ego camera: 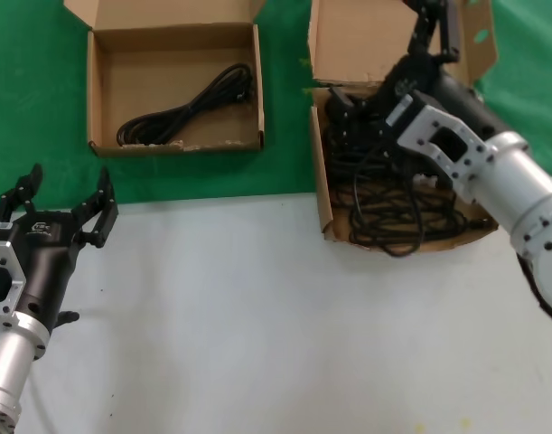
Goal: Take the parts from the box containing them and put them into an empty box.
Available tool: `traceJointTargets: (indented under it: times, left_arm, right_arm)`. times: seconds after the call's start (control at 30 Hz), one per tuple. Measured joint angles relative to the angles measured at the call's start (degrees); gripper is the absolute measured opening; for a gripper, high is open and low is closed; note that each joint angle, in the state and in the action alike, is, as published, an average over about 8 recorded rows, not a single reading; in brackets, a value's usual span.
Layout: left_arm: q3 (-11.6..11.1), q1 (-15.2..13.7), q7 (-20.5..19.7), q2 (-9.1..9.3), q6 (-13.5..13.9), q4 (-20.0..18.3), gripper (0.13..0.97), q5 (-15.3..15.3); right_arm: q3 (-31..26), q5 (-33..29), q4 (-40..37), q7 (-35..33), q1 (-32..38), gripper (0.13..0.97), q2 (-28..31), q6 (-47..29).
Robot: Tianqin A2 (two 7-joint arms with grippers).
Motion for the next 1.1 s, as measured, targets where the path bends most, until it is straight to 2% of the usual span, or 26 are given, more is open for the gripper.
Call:
traceJointTargets:
  times: [0.03,0.3,0.33,0.6,0.9,1.1]
  left_arm:
    - [-0.01,0.02,0.01,0.0,-0.01,0.0,0.424,-0.01]
    - [-0.08,0.15,0.1,0.01,-0.11,-0.03,0.637,-0.08]
    - [-0.08,0.17,0.11,0.01,-0.12,-0.03,0.637,-0.09]
    - [-0.15,0.3,0.2,0.01,-0.22,-0.05,0.811,-0.16]
    - [-0.22,0.45,0.3,0.02,-0.33,-0.08,0.92,-0.23]
    - [-0.27,0.55,0.36,0.02,-0.4,-0.09,0.948,-0.28]
  right_arm:
    - [0.16,0.8,0.1,0.21,-0.59,0.966,0.08,0.33]
    - [1.42,7.19,0.92,1.88,-5.31,0.966,0.71,2.95]
    - [1.58,7.99,1.02,2.09,-5.9,0.966,0.79,3.28]
    - [2.83,14.34,1.84,3.75,-10.58,0.966,1.41,5.89]
    - [4.24,21.5,2.75,5.62,-15.8,0.966,2.12,8.82]
    - [5.18,26.27,3.37,6.87,-19.31,0.966,2.59,10.78]
